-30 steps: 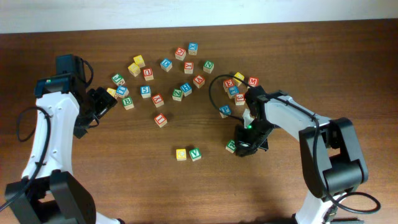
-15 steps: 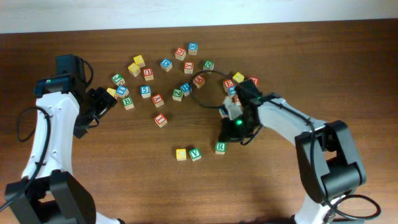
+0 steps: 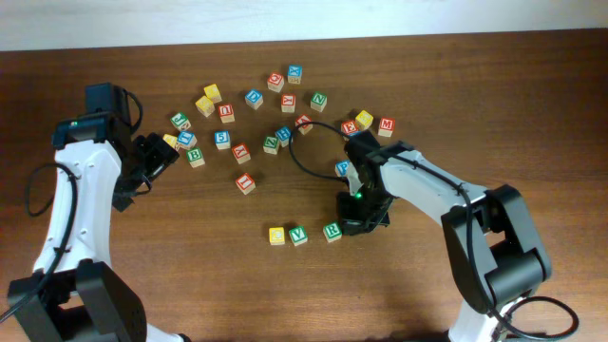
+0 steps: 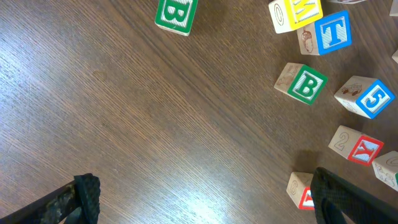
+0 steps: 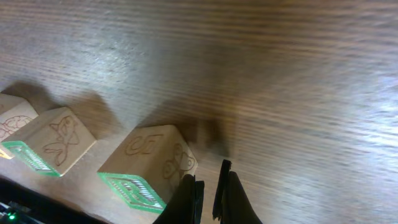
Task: Spell out CVPR
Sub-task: 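Withdraw right gripper to the right side of the table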
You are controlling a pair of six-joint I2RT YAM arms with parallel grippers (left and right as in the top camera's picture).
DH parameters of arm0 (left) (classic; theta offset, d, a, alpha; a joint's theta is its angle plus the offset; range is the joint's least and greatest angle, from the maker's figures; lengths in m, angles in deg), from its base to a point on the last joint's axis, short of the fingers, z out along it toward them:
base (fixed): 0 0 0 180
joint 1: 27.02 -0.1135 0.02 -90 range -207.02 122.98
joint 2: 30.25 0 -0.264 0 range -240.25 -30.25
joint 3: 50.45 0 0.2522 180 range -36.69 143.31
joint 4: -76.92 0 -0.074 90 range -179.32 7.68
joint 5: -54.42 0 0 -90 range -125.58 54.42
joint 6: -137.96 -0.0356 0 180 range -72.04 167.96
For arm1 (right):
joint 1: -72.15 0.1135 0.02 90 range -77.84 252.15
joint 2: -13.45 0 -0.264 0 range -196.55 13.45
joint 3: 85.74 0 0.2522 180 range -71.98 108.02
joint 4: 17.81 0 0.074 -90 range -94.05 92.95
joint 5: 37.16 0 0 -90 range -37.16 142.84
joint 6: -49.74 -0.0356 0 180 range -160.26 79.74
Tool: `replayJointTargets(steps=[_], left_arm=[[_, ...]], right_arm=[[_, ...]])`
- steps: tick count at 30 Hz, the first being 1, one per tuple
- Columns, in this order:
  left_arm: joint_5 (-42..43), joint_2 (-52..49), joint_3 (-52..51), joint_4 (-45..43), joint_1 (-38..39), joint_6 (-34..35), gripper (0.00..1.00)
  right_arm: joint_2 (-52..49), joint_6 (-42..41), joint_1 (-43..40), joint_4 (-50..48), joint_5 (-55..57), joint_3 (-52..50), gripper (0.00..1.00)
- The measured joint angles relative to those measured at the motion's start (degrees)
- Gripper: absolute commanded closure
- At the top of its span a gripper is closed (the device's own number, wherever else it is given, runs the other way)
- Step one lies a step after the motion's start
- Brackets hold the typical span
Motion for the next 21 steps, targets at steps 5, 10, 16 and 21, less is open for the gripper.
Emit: replayJointTargets(steps=[5, 10, 16, 21], left_arm=[[0.0, 0.0, 0.0, 0.0, 0.0, 0.0, 0.01], [0.0, 0.0, 0.0, 0.0, 0.0, 0.0, 0.01], [0.0, 0.0, 0.0, 0.0, 0.0, 0.0, 0.00], [0.6, 0.0, 0.0, -0.5, 0.0, -3.5, 0.01]], right_arm=[[0.0, -3.5, 2.9, -2.8, -0.7, 0.0, 0.96], [0.0, -4.2, 3.1, -4.9, -3.6, 0.0, 0.96], [-0.1, -3.6, 1.3, 4.3, -4.1, 3.2, 0.96], [6.1, -0.1, -7.0, 28.9, 10.0, 27.0, 0.61]])
